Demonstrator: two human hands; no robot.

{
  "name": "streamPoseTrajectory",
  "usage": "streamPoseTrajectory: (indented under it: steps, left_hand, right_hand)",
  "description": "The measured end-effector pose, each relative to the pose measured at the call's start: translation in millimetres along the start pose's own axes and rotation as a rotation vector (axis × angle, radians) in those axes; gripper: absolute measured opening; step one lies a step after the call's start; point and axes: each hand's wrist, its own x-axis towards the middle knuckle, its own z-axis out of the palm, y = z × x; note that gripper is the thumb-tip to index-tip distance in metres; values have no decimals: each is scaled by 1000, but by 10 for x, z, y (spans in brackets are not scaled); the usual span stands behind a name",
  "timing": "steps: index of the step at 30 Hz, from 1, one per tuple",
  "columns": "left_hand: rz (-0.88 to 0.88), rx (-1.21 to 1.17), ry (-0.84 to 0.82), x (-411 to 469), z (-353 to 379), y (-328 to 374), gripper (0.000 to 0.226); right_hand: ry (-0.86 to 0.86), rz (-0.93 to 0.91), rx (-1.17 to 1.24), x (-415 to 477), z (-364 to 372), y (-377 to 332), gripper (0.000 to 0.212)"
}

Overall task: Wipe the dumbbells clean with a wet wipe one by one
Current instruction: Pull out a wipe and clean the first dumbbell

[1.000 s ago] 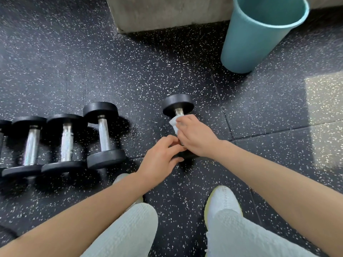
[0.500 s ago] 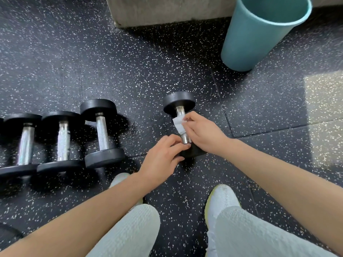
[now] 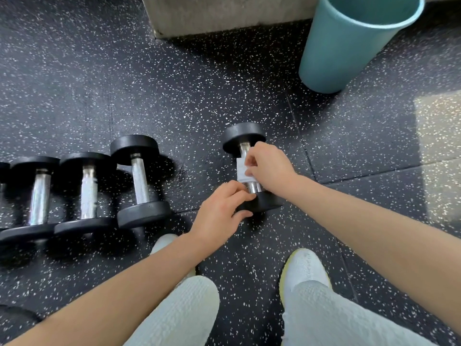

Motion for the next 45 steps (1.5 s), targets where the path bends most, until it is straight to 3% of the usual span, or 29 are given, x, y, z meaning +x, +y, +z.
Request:
streamPoseTrajectory:
  steps: [7, 15, 19, 22, 24, 31, 38, 42, 45]
  left_hand:
    - [31, 28, 7, 12, 40, 21, 42]
    - [85, 83, -9, 101, 107, 79, 45]
    - [87, 68, -6, 104, 118, 36, 44]
    - [71, 45, -7, 99, 120, 28, 45]
    - [73, 50, -14, 107, 120, 44, 46]
    - [90, 90, -31, 153, 123, 117, 47]
    - [56, 89, -26, 137, 101, 109, 45]
    - [45, 95, -37, 157, 82, 150, 44]
    - [9, 82, -55, 159, 66, 173, 39]
  right_hand:
    - [-189, 97, -63, -161, -10, 148, 25]
    - [38, 58, -91, 74, -34, -27, 11]
    - [-53, 75, -168, -147, 11, 50, 11]
    - [-140, 135, -98, -191, -54, 143, 14]
    - [-110, 140, -43, -82, -120, 153, 20]
    - [99, 51, -44, 133, -108, 63, 6]
    - [-83, 79, -69, -237, -15, 193, 4]
    - [16, 53, -59, 47, -64, 153, 10]
    - [84, -13, -117, 153, -50, 106, 2]
